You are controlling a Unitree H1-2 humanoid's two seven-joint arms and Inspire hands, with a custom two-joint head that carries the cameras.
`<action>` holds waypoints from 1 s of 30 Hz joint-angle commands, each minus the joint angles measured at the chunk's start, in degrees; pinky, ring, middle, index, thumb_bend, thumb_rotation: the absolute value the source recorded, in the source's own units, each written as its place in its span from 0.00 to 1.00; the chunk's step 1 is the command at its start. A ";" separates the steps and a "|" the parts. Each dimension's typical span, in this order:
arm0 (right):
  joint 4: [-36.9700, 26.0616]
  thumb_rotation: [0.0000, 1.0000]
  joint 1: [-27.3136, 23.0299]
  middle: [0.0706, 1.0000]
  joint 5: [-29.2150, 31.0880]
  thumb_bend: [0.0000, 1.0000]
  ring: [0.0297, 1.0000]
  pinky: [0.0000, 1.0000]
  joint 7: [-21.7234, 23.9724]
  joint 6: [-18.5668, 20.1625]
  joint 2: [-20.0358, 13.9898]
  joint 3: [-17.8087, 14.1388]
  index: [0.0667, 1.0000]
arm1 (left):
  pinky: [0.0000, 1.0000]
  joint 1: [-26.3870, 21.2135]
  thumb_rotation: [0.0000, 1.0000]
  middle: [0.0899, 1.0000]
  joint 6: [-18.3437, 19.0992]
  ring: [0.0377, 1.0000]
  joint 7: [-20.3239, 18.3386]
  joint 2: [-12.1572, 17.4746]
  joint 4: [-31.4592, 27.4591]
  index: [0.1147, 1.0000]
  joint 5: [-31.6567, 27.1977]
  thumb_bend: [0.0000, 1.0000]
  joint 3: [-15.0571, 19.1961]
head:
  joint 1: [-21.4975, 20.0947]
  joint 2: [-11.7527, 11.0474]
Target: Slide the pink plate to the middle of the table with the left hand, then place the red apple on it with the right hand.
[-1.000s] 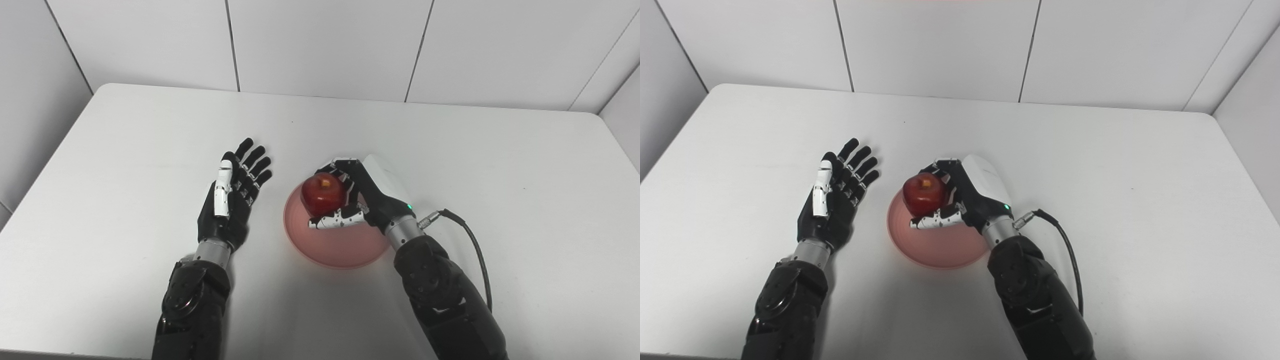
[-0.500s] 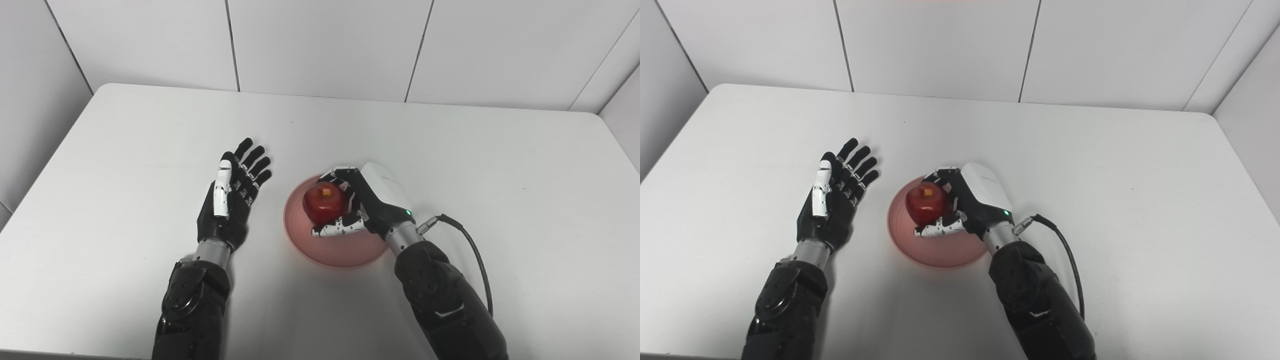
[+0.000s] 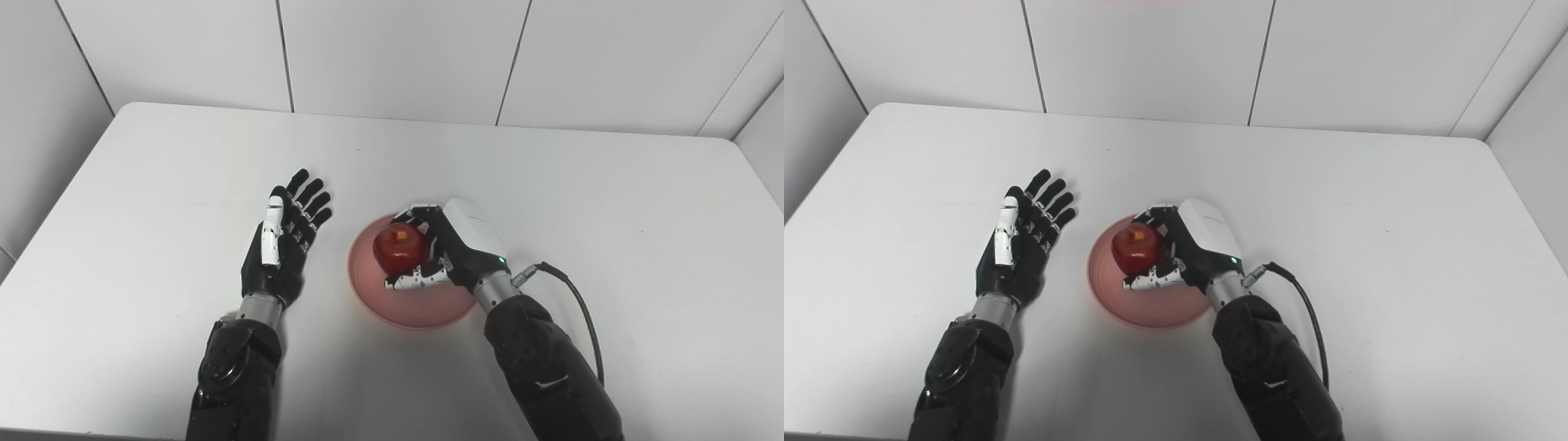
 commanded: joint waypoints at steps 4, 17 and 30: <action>-1.15 0.14 -0.56 0.45 -0.65 0.52 0.35 0.27 -0.50 -1.16 -0.12 -0.54 0.45 | 0.90 -0.42 1.00 0.89 0.13 0.89 0.50 -0.22 0.45 0.88 0.00 0.43 0.01 | 0.13 0.13; -2.95 0.26 0.09 0.68 -2.24 0.95 0.63 0.53 3.07 0.87 -0.83 -0.17 0.68 | 0.90 -0.41 1.00 0.89 0.62 0.88 0.79 -0.29 0.13 0.88 -0.30 0.43 0.26 | -0.43 0.26; -9.03 0.43 1.48 0.79 -0.47 1.00 0.76 0.70 8.15 1.70 -1.66 -1.89 0.81 | 0.90 -0.37 1.00 0.89 0.74 0.88 0.77 -0.07 -0.14 0.88 -0.22 0.43 0.12 | -0.54 0.29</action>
